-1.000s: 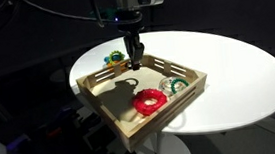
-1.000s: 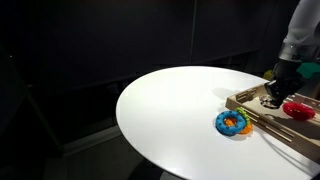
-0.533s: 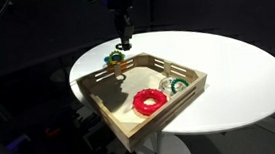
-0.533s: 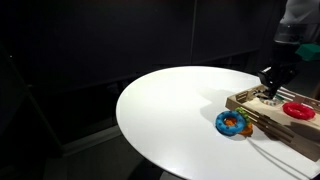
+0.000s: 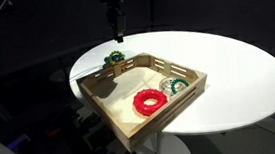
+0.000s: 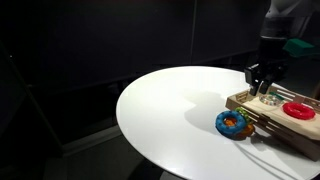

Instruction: Remove the black and white ring from the box

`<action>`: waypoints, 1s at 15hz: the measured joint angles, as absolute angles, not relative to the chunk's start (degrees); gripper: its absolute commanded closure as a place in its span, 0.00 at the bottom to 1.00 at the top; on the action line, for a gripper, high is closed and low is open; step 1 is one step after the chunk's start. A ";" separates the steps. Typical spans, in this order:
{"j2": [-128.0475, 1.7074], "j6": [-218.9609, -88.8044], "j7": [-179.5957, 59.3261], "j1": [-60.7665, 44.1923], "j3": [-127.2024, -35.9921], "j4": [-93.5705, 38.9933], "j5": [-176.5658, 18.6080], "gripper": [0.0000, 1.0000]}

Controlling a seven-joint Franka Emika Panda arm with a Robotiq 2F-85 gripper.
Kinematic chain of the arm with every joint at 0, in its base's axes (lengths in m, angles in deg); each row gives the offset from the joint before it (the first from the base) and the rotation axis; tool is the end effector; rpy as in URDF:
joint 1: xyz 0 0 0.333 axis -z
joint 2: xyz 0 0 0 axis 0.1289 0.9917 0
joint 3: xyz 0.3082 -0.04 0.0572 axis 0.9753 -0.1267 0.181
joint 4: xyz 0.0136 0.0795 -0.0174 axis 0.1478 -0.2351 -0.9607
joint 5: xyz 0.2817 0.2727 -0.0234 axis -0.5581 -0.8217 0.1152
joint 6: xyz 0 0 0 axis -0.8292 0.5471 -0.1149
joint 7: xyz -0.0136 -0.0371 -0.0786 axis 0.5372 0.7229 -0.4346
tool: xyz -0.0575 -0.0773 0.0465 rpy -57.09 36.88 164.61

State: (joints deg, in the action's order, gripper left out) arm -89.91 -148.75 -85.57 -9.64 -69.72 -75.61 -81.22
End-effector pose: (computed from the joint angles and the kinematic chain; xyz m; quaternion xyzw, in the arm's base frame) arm 0.4492 0.0799 0.3630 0.9853 -0.1700 -0.0033 0.0193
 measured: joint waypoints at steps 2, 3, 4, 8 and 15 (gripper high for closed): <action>-89.03 -148.57 -85.63 -9.77 -69.64 -75.31 -81.22 0.15; -88.68 -148.42 -85.63 -9.76 -69.67 -75.24 -81.22 0.07; -88.43 -148.11 -85.63 -9.72 -69.75 -75.20 -81.22 0.01; -88.42 -145.05 -85.62 -9.50 -70.77 -74.63 -81.22 0.00; -92.01 -135.27 -80.87 -7.65 -73.86 -72.17 -80.45 0.00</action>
